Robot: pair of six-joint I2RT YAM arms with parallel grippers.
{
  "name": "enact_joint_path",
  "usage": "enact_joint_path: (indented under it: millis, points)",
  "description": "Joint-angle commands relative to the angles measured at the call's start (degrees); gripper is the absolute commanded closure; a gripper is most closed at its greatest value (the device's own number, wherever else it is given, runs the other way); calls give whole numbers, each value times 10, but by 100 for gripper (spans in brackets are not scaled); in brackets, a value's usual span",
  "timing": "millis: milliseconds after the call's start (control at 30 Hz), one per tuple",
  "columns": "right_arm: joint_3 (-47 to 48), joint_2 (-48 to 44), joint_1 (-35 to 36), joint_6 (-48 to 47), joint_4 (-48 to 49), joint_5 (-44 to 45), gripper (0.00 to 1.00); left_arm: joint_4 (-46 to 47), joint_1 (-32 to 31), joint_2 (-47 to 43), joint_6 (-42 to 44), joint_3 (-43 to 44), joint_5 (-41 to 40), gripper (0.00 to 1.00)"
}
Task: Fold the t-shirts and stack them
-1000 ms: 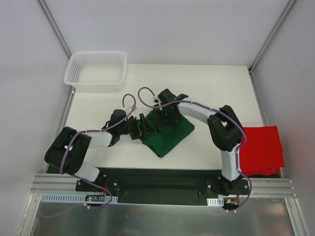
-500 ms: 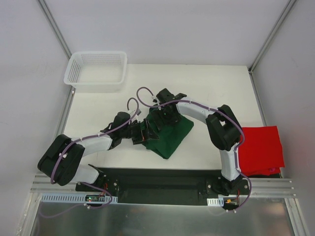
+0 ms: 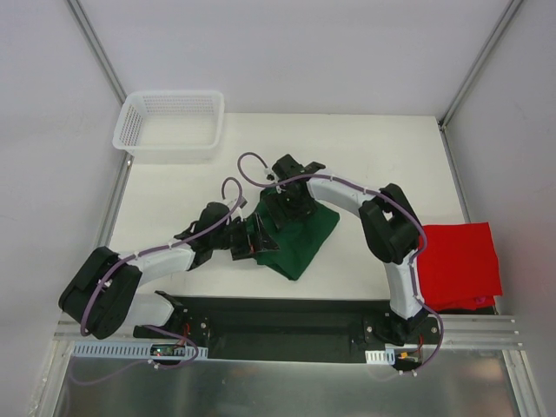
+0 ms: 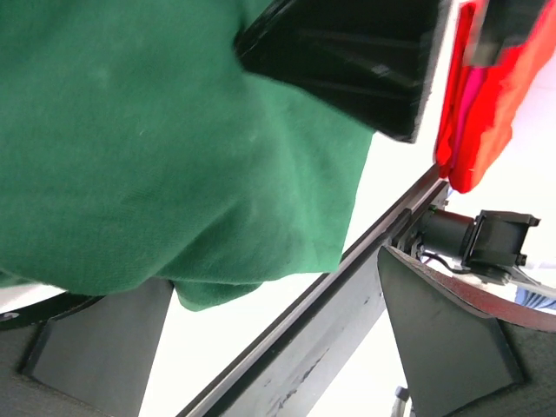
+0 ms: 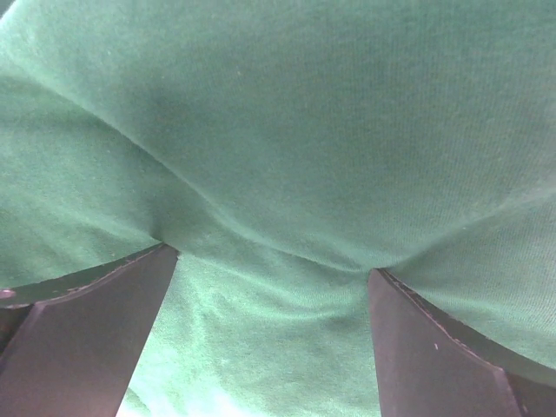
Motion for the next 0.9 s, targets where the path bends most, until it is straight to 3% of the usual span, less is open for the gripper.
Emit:
enact_joint_path:
  millis: [0,600,733,867]
  points:
    - [5,47,10,-3,14,-28,4,12,-6,13,-32,-16,-5,1]
    - [23,65,14,-10,4,-30,4,97,-82,101,-119,30,5,1]
    - [23,67,13,-12,3,-27,4,72,-84,84,-113,37,7,1]
    - [26,67,14,-11,3,-30,4,-30,-86,38,-79,47,-23,1]
